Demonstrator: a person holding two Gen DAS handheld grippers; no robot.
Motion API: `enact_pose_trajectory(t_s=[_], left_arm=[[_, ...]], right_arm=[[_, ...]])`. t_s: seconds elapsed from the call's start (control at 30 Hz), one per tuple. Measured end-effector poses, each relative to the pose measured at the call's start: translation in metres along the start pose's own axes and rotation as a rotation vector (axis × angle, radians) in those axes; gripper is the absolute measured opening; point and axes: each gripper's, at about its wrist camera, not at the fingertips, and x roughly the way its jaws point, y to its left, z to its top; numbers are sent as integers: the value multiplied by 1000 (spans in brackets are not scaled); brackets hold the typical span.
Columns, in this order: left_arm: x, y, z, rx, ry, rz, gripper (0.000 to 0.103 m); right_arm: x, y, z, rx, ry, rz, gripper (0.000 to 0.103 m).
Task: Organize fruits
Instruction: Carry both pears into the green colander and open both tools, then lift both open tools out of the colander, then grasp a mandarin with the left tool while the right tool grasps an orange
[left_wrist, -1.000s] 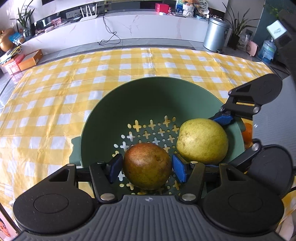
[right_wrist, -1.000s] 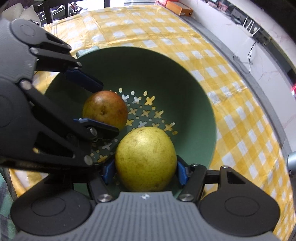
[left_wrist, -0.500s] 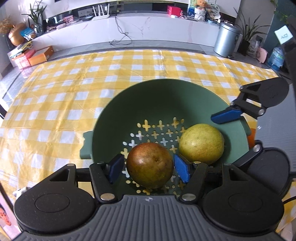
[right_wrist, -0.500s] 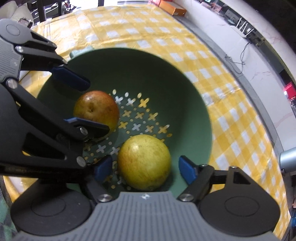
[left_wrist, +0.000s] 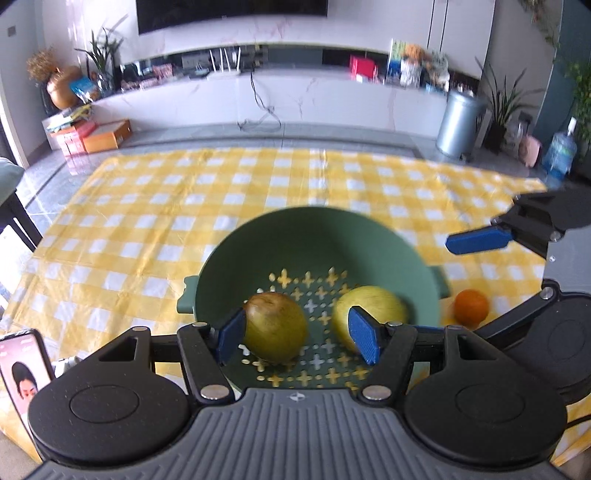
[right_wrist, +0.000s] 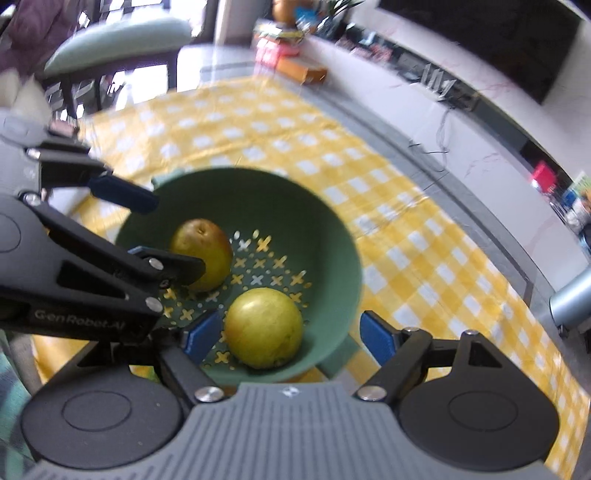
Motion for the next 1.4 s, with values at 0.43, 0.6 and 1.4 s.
enact_pose_trajectory(t_s=[0.43, 0.6, 1.4], left_arm=[[-43, -39, -32, -45, -154, -143, 75], [-34, -64, -52, 6, -124, -192, 75], [20, -117, -96, 225, 81, -208, 72]], right_arm=[[-85, -41, -90, 333, -199, -84, 80], [-94, -49, -142, 442, -212, -126, 80], [-39, -71, -218, 538, -37, -296, 72]])
